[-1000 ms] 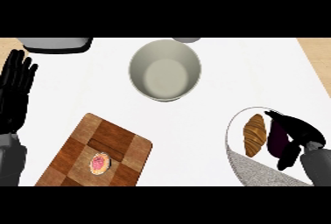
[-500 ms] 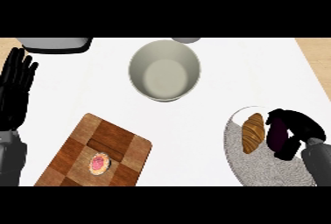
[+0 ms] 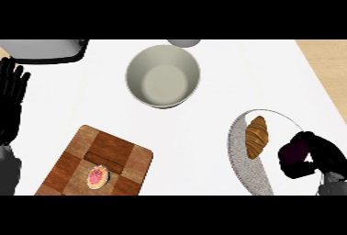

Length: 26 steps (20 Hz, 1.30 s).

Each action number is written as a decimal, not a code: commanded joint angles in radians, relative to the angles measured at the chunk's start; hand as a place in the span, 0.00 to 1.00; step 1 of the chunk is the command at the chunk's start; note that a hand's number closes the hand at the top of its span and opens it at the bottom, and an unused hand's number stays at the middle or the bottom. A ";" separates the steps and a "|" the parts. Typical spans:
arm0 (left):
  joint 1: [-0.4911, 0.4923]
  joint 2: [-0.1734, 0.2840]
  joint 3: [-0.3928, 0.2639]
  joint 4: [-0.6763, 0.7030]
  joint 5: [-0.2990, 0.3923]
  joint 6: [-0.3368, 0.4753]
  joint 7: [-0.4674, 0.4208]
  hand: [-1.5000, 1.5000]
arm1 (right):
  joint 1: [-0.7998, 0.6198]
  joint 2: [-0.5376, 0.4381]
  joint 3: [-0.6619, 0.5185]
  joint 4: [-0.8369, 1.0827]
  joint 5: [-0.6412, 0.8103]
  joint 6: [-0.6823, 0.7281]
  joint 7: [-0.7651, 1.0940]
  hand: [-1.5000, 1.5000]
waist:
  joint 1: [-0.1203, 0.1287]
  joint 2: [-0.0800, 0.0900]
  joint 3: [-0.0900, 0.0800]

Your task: Pick the eggplant from the placemat and place it in the bowl

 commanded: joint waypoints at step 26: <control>-0.031 -0.035 -0.054 -0.011 -0.019 -0.007 -0.007 0.50 | 0.145 0.278 0.462 -1.363 0.355 0.159 0.733 1.00 | 0.071 0.023 0.007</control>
